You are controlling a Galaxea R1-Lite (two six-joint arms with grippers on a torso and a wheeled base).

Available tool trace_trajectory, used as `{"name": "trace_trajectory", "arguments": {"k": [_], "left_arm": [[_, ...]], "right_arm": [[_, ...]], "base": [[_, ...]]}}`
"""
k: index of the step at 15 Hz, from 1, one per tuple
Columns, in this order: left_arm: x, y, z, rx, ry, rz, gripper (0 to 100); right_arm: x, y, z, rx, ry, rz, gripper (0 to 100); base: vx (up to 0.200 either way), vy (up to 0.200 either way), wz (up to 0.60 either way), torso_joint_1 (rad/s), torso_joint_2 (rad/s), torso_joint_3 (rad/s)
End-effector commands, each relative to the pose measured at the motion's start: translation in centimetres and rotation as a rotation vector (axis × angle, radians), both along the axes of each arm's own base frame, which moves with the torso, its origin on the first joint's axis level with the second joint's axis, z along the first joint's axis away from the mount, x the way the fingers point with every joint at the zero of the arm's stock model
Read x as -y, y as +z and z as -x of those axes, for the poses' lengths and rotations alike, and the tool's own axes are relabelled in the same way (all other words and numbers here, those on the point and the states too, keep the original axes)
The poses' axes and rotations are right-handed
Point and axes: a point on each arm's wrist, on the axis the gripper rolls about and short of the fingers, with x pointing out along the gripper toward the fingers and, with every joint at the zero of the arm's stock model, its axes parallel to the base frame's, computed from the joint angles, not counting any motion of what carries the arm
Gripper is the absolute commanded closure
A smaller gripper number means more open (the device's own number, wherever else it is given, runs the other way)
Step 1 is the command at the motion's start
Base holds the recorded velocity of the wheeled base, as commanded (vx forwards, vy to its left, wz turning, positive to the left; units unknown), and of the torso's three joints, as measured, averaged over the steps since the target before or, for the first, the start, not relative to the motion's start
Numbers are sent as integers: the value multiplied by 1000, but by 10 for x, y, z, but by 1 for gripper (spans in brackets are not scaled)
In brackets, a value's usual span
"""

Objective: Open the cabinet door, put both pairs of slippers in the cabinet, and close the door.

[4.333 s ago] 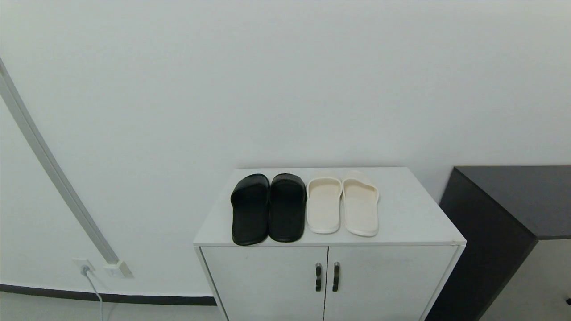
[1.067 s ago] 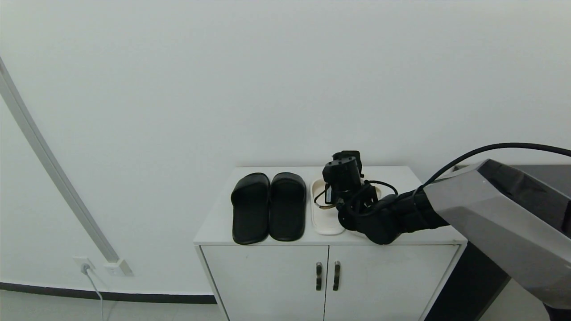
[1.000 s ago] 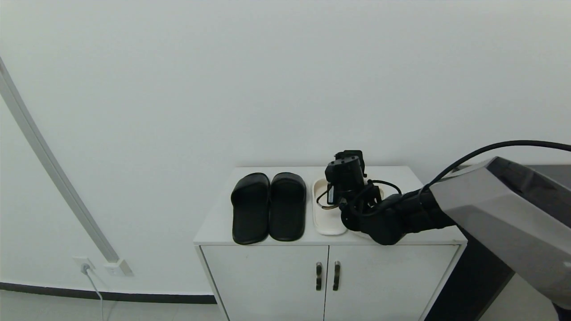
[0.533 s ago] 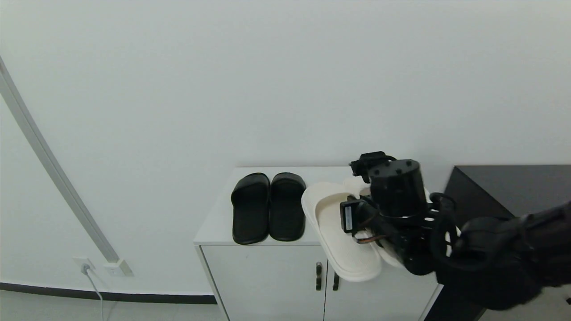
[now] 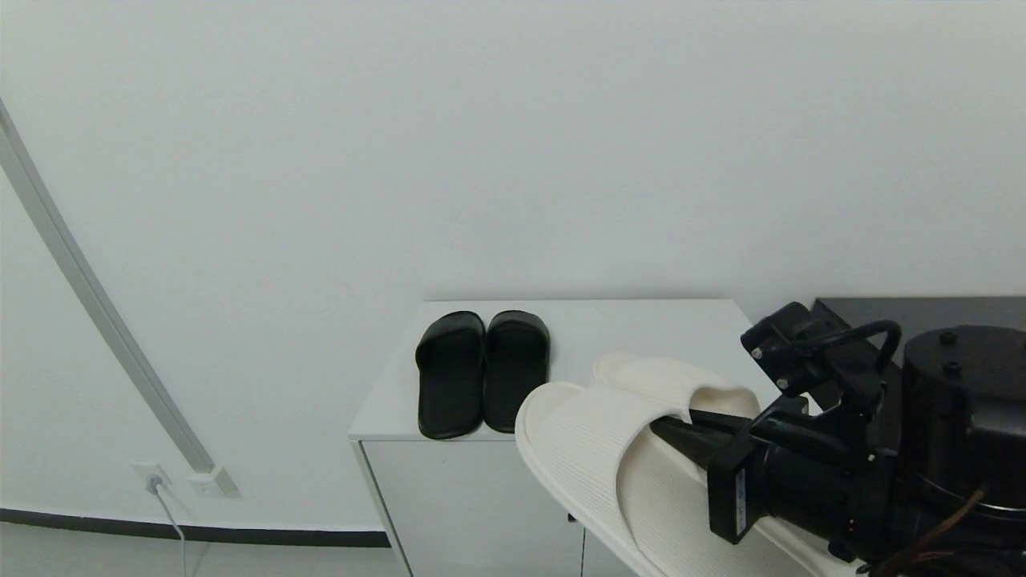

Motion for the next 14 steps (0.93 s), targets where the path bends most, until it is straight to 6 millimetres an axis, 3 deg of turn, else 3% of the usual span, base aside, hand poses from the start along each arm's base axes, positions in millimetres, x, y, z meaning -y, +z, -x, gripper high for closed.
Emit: {"name": "trace_trajectory", "arguments": {"k": [1,5,12,14], "left_arm": [[0,0,0,-1,1,0,100],[0,0,0,-1,1,0,100],[0,0,0,-1,1,0,100],[0,0,0,-1,1,2,100]], "right_arm": [[4,3,4,7,4,-11,100],[3,1,3,2,4,-5,100],[4,-4,4,-10,6,12,100],[4,-8,4,-16,5,30,100]], "base": [[0,0,0,0,0,0],[0,0,0,0,0,0],[-200,0,0,0,1,4],[0,0,0,0,0,0]]}}
